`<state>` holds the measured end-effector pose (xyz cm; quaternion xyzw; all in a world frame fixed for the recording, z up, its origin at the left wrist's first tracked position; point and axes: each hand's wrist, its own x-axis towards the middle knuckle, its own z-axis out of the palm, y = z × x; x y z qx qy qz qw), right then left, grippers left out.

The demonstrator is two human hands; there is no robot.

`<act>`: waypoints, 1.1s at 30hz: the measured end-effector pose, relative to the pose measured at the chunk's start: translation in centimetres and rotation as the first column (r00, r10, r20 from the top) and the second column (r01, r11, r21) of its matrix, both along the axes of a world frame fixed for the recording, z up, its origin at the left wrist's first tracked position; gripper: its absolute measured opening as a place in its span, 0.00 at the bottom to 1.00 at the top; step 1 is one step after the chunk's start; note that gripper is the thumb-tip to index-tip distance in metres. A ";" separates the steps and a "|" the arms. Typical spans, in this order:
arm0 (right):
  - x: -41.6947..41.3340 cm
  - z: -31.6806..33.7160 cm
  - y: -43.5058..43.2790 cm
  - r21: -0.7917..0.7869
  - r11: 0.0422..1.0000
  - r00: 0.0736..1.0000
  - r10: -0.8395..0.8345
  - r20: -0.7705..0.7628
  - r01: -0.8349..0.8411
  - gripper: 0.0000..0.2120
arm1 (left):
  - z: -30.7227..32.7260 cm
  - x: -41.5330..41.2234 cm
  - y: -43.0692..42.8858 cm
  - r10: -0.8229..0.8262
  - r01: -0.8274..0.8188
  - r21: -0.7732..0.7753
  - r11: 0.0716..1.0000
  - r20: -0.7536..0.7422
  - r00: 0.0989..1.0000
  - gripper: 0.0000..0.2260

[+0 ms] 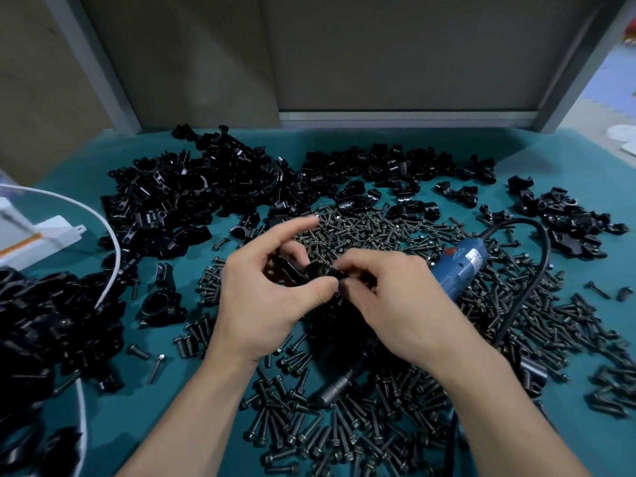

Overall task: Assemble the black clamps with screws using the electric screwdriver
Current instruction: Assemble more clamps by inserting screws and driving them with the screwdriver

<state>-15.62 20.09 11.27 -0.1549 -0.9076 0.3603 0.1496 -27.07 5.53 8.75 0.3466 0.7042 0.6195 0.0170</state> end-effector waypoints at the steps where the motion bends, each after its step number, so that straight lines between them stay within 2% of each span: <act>1: -0.1 -0.2 -0.1 0.015 1.000 1.000 -0.026 0.010 0.025 0.08 | 0.0 0.2 0.1 0.014 -0.015 -0.005 1.000 -0.016 1.000 0.32; 4: -0.5 -0.5 -0.4 0.066 0.995 0.994 -0.085 0.065 0.081 0.06 | 0.0 0.7 0.4 0.019 -0.021 -0.032 0.999 -0.057 0.998 0.38; 10: -0.5 0.0 -0.9 0.097 0.994 0.983 -0.073 0.169 0.057 0.07 | -0.2 0.9 0.1 0.022 -0.028 -0.053 0.998 -0.103 0.994 0.39; 12: -0.5 -0.1 -0.8 0.090 0.993 0.983 -0.088 0.159 0.075 0.08 | -0.3 0.8 0.1 0.026 -0.036 -0.081 0.996 -0.127 0.992 0.34; 14: -0.5 -0.3 -0.6 0.040 0.992 0.989 -0.123 0.088 0.120 0.07 | -0.4 0.5 0.1 0.042 -0.062 -0.143 0.988 -0.139 0.989 0.24; 17: -0.6 -0.6 -0.1 0.027 0.987 0.987 -0.160 0.021 0.159 0.05 | -1.0 0.1 0.3 -0.004 0.011 -0.281 0.960 0.024 1.000 0.13; 20: -0.4 -0.6 0.2 0.014 0.974 0.973 -0.226 -0.042 0.227 0.03 | -1.7 -0.1 0.9 -0.002 0.041 -0.322 0.946 0.122 0.993 0.08; 22: 0.2 0.3 0.8 -0.029 0.929 0.917 -0.368 -0.151 0.368 0.03 | -1.7 -0.2 1.0 0.046 -0.004 -0.270 0.963 0.151 0.988 0.07; 24: 1.1 1.3 1.9 -0.023 0.839 0.824 -0.539 -0.176 0.544 0.11 | -1.6 -0.2 0.8 0.080 -0.042 -0.228 0.973 0.159 0.984 0.07; 26: 2.3 1.8 2.5 0.043 0.768 0.769 -0.637 -0.044 0.639 0.16 | -1.6 -0.3 0.5 0.156 -0.111 -0.233 0.966 0.184 0.970 0.05; 28: 3.9 1.7 2.1 0.042 0.748 0.741 -0.662 0.115 0.662 0.18 | -1.6 -0.5 0.2 0.231 -0.179 -0.221 0.959 0.238 0.944 0.10; 30: 5.4 0.9 0.8 -0.032 0.733 0.717 -0.655 0.238 0.680 0.24 | -1.6 -0.8 0.1 0.271 -0.221 -0.196 0.955 0.283 0.920 0.13; 33: 5.9 0.0 -1.8 -0.177 0.689 0.704 -0.639 0.309 0.703 0.30 | -1.4 -0.9 0.3 0.289 -0.227 -0.270 0.936 0.220 0.931 0.16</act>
